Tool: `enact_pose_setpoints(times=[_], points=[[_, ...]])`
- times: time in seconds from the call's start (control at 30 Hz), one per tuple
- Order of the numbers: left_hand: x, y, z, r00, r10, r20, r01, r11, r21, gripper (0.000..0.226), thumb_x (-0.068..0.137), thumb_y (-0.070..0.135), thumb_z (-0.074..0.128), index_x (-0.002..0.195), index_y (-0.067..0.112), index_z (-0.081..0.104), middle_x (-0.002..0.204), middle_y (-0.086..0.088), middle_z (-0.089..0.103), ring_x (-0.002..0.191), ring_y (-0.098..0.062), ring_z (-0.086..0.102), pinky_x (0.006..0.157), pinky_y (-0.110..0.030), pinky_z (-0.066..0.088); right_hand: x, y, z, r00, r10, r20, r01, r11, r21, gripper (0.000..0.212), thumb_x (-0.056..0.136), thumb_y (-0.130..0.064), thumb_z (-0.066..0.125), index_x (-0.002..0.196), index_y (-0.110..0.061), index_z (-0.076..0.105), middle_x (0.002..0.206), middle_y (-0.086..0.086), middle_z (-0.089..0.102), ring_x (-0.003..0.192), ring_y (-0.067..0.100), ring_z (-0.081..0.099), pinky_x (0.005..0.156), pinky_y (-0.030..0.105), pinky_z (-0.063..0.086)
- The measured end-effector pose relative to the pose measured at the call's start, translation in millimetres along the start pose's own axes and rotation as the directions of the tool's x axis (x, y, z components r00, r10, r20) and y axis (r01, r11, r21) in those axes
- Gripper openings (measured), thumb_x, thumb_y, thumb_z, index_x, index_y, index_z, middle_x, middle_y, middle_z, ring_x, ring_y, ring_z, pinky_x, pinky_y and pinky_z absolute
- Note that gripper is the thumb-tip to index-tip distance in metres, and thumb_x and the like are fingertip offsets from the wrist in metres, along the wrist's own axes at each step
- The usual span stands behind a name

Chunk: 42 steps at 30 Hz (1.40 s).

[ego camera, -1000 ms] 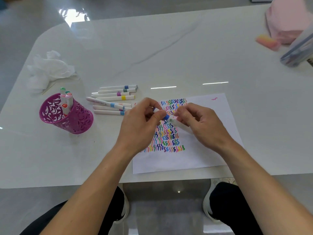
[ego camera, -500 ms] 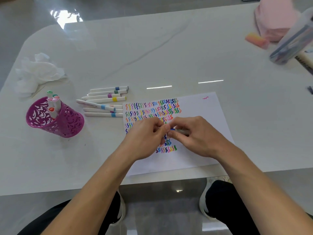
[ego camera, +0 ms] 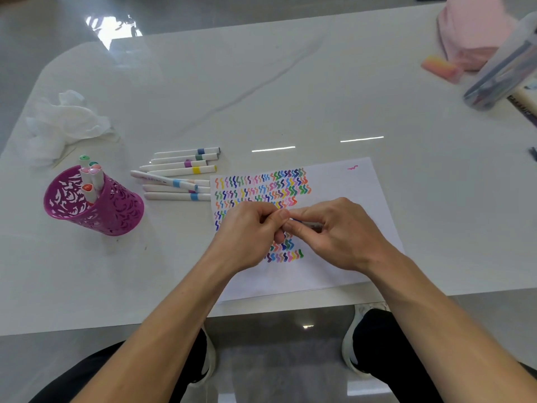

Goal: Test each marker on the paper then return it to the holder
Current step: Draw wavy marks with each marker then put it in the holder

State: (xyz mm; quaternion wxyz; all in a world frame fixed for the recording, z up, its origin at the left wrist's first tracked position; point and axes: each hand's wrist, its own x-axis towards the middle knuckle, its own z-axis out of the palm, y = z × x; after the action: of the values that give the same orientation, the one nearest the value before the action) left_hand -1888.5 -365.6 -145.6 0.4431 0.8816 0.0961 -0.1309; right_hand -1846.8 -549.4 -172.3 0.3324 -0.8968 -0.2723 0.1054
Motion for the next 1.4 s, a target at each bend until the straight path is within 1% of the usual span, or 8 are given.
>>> enact_pose_setpoints(times=[0.37,0.53,0.63,0.9,1.0,1.1,1.2,1.4], points=[[0.2,-0.5,-6.9,1.000,-0.011,-0.019,0.009,0.994,-0.108,0.028,0.102,0.032,0.058,0.083,0.021,0.075,0.068,0.005,0.073,0.059,-0.003,0.063,0.058,-0.021,0.052,-0.5,0.7,2.9,0.995,-0.016,-0.095,0.018,1.000,0.020,0.034,0.096,-0.055,0.063,0.124,-0.039,0.075,0.095,-0.012,0.081,0.052,-0.014,0.053,0.055,0.015,0.036],[6.1,-4.0,-8.1,0.984,0.012,-0.178,-0.007,1.000,0.028,0.025,0.102,0.036,0.055,0.084,0.026,0.069,0.068,0.009,0.070,0.056,-0.002,0.060,0.048,-0.013,0.042,3.3,7.4,2.6,0.990,0.128,-0.051,-0.120,0.982,0.144,0.022,0.103,-0.041,0.054,0.124,-0.032,0.050,0.057,-0.010,0.044,0.048,0.007,0.046,0.053,0.023,0.032],[8.1,-7.8,-7.0,0.972,0.010,-0.235,0.021,0.991,0.130,0.018,0.102,0.036,0.055,0.090,0.027,0.065,0.072,0.010,0.068,0.065,-0.006,0.062,0.053,-0.017,0.041,6.8,10.5,-4.3,0.968,0.243,-0.064,-0.200,0.897,0.394,0.020,0.106,-0.020,0.046,0.114,-0.035,0.036,0.073,0.005,0.057,0.054,0.006,0.043,0.059,0.034,0.039],[7.7,-16.6,0.1,0.967,0.125,-0.220,-0.055,0.953,0.298,0.009,0.095,0.033,0.066,0.105,0.034,0.065,0.086,0.021,0.055,0.078,-0.002,0.055,0.067,-0.012,0.036,14.8,9.0,-13.0,0.949,0.316,-0.007,-0.166,0.518,0.839,0.038,0.100,0.004,0.041,0.119,-0.013,0.070,0.102,0.014,0.075,0.081,0.025,0.073,0.070,0.037,0.061],[8.5,-19.6,2.5,0.972,0.129,-0.198,-0.058,0.942,0.330,0.012,0.096,0.032,0.065,0.108,0.032,0.065,0.097,0.015,0.058,0.088,-0.007,0.056,0.076,-0.021,0.043,13.3,12.9,-6.5,0.954,0.289,-0.077,-0.133,0.640,0.757,0.021,0.097,-0.012,0.071,0.118,-0.017,0.069,0.092,0.004,0.072,0.081,0.017,0.071,0.075,0.032,0.062],[9.9,-21.4,3.9,0.977,0.120,-0.176,-0.056,0.941,0.334,0.012,0.097,0.032,0.064,0.108,0.031,0.065,0.099,0.013,0.060,0.091,-0.010,0.057,0.080,-0.025,0.049,13.4,12.2,-2.4,0.937,0.326,-0.121,-0.142,0.677,0.723,0.016,0.099,-0.036,0.069,0.099,-0.020,0.074,0.079,-0.002,0.066,0.069,0.013,0.061,0.064,0.028,0.053],[11.8,-22.3,4.8,0.978,0.117,-0.172,-0.054,0.941,0.335,0.013,0.097,0.033,0.064,0.110,0.030,0.066,0.098,0.013,0.058,0.090,-0.011,0.058,0.081,-0.027,0.051,13.2,12.8,-0.1,0.932,0.340,-0.125,-0.151,0.678,0.720,0.025,0.099,-0.030,0.055,0.093,-0.019,0.076,0.070,0.003,0.062,0.061,0.017,0.055,0.058,0.030,0.046],[15.0,-28.0,8.7,0.978,0.123,-0.167,-0.060,0.938,0.341,0.012,0.100,0.030,0.059,0.110,0.031,0.065,0.103,0.011,0.056,0.095,-0.011,0.053,0.079,-0.023,0.041,11.0,21.5,7.0,0.910,0.388,-0.145,-0.182,0.690,0.701,0.011,0.081,-0.024,0.068,0.089,-0.019,0.062,0.070,-0.003,0.059,0.061,0.011,0.051,0.057,0.027,0.041]])
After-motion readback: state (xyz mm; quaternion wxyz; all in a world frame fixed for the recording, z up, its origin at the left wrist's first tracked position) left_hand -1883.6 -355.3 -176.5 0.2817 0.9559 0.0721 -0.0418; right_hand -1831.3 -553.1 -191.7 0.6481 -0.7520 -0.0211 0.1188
